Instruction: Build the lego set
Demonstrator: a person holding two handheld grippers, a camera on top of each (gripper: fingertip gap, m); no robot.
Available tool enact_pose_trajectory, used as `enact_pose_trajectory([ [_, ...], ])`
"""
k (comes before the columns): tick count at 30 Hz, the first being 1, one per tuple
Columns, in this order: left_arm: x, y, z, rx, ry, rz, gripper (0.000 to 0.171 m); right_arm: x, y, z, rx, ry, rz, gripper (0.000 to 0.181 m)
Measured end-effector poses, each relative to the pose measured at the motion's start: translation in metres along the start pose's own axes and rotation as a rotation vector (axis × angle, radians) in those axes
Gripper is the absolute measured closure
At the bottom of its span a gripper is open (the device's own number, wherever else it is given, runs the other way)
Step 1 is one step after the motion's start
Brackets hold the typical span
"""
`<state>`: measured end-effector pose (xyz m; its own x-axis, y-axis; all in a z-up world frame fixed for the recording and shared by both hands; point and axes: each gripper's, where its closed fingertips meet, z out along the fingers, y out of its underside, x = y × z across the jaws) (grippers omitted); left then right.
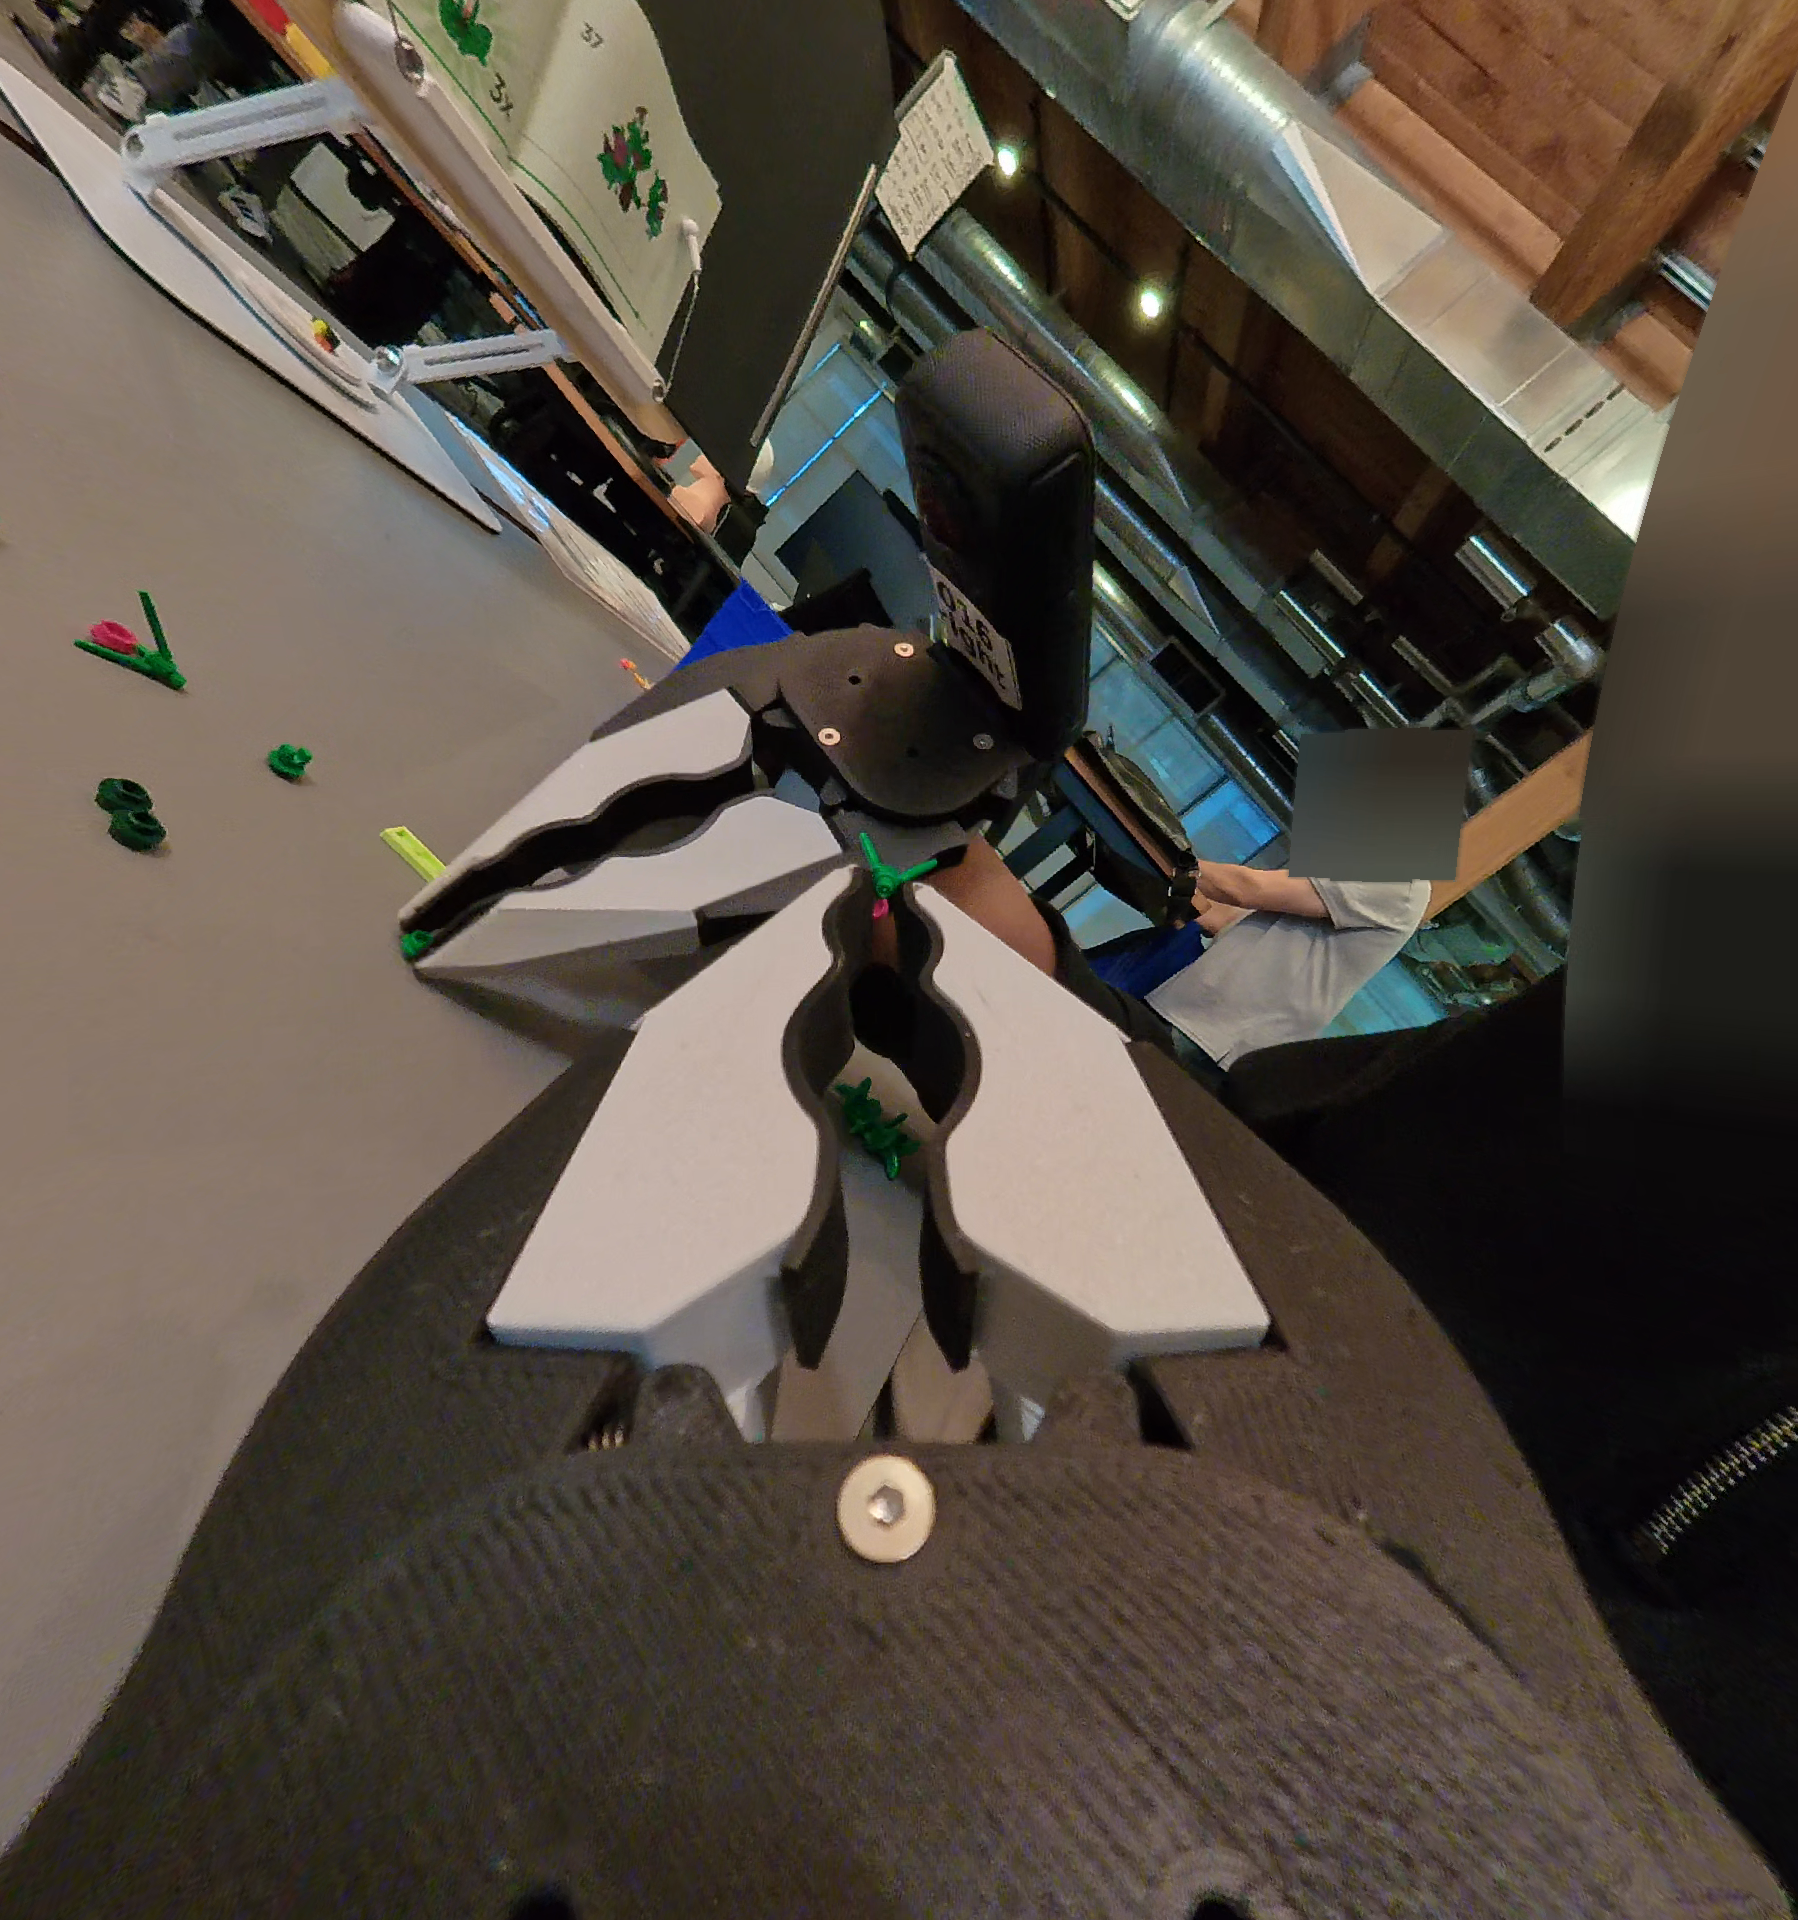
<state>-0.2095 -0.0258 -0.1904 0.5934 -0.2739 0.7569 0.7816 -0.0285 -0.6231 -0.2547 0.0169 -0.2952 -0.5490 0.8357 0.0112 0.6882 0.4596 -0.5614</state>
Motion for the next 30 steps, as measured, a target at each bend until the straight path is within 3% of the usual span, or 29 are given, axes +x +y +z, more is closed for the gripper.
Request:
enact_pose_trajectory([
  [8, 0.000, 0.001, 0.000, -0.005, 0.005, -0.008, 0.170, 0.005, -0.002, -0.007, 0.029, 0.032, 0.017, 0.170],
  [21, 0.000, 0.007, 0.004, -0.027, 0.006, -0.009, 0.170, 0.003, 0.012, -0.079, 0.243, 0.094, 0.134, 0.167],
  [30, -0.001, 0.005, 0.003, -0.020, 0.003, -0.008, 0.170, 0.008, 0.016, -0.087, 0.274, 0.107, 0.163, 0.167],
])
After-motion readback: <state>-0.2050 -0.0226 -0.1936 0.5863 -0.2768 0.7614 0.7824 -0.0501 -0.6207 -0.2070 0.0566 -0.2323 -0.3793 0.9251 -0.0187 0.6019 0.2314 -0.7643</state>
